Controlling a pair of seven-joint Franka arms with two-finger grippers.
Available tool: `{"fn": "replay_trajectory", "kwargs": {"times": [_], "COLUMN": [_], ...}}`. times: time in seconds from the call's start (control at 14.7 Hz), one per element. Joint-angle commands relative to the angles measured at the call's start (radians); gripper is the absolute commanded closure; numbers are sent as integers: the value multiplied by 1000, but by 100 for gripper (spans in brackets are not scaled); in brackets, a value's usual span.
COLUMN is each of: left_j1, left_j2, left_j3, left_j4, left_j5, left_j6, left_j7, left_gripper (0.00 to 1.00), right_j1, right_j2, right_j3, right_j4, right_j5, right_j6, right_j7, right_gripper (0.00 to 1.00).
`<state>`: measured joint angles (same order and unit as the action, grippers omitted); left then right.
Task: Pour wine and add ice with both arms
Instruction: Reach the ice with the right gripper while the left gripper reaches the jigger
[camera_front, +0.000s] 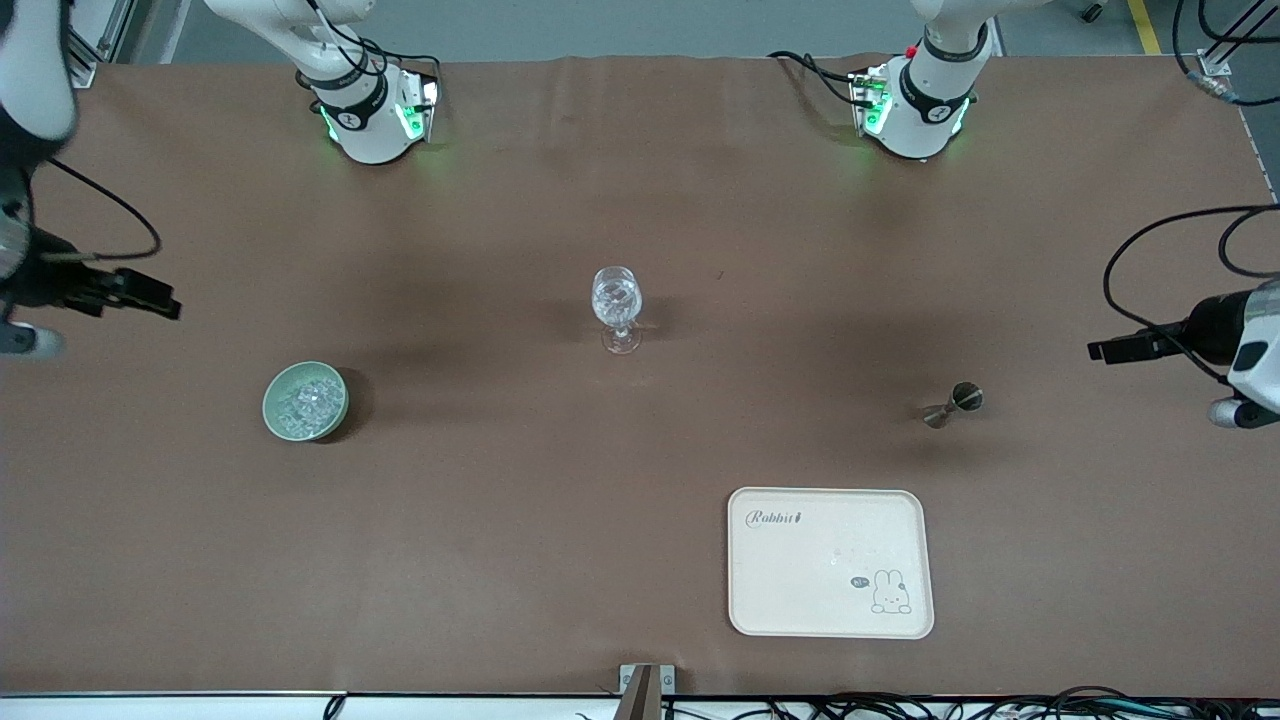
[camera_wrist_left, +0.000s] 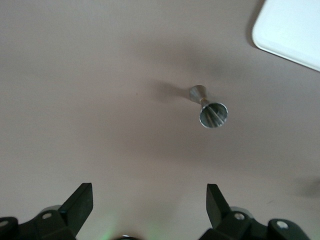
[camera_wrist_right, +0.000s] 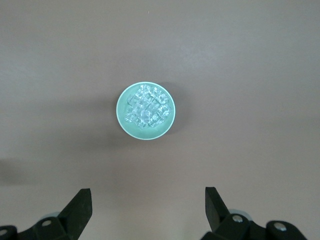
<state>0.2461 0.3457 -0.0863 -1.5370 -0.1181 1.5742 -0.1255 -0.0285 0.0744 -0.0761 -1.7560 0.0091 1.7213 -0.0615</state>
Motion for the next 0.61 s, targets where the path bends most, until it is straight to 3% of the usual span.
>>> {"fn": "replay_trajectory", "kwargs": {"times": [0.0, 0.34, 0.55], "left_j1": [44, 122, 148], "left_j2": [113, 303, 381], "left_j3": [-4, -4, -4], "left_j4": [37, 38, 38], "left_j5": [-96, -306, -437], "left_j6": [15, 52, 58], "left_j7": [-60, -147, -215], "left_gripper": [1, 5, 14], "right_j1": [7, 6, 21], "right_j2": [33, 143, 186], "right_j3": [4, 7, 7], "right_j4": [-117, -248, -326], "right_j5": [11, 15, 49], "right_j6": [140, 409, 569], "right_j7": [-26, -24, -26], "right_gripper": [0, 0, 0]}}
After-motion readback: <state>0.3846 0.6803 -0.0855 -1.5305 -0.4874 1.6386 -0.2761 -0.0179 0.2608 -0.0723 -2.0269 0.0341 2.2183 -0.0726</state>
